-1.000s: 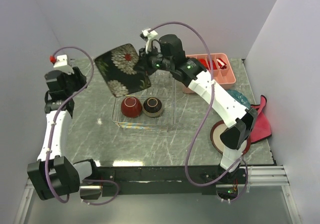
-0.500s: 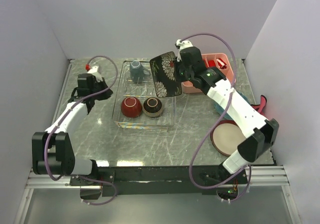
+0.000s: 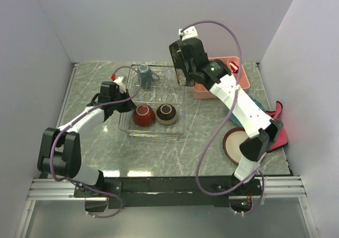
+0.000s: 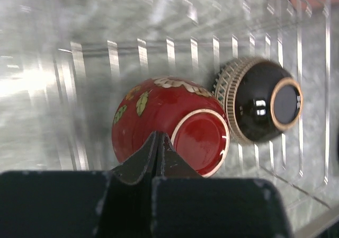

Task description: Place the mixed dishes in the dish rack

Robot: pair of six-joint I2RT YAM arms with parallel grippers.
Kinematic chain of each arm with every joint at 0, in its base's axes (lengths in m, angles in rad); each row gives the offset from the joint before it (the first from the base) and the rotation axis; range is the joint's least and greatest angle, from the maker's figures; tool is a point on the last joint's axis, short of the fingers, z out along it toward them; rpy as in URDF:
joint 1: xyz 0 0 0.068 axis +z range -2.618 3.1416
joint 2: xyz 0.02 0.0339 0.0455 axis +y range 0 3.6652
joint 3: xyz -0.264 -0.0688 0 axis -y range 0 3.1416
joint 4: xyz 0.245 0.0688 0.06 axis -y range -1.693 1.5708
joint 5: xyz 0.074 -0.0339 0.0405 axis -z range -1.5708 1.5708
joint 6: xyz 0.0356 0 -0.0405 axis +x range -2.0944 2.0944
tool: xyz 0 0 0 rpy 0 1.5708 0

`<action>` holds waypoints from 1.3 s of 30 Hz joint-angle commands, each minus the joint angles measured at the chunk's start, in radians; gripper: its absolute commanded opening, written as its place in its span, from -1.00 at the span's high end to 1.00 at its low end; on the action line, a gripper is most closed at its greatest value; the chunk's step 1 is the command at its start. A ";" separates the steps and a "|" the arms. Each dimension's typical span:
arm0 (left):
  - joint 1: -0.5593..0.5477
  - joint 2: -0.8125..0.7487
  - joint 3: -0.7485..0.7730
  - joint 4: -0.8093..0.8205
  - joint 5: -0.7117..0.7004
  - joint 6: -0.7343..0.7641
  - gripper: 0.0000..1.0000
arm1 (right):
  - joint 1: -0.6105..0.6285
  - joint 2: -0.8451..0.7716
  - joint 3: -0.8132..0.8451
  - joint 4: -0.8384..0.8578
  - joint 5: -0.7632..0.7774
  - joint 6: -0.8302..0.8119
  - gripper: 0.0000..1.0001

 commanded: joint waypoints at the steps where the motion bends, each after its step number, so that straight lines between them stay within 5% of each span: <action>1: -0.074 0.000 0.008 0.015 0.054 -0.014 0.98 | -0.002 0.030 0.167 -0.042 0.127 -0.016 1.00; 7: -0.084 -0.059 -0.047 0.011 0.015 -0.057 0.95 | -0.005 0.102 0.274 -0.183 0.118 -0.017 1.00; 11: -0.084 -0.105 -0.046 0.018 -0.009 -0.039 0.72 | -0.005 0.087 0.225 -0.172 0.097 0.016 1.00; 22: -0.053 -0.149 0.200 -0.063 -0.124 0.081 0.51 | -0.008 0.062 0.171 -0.191 0.109 0.032 1.00; 26: 0.011 -0.175 0.178 -0.048 -0.241 0.084 0.98 | -0.005 0.064 0.173 -0.185 0.141 0.050 1.00; 31: 0.114 -0.136 0.138 -0.095 -0.209 0.065 0.98 | -0.007 0.073 0.191 -0.192 0.140 0.064 1.00; 39: 0.116 -0.019 0.091 -0.129 -0.178 0.071 0.98 | -0.007 0.093 0.211 -0.186 0.156 0.072 1.00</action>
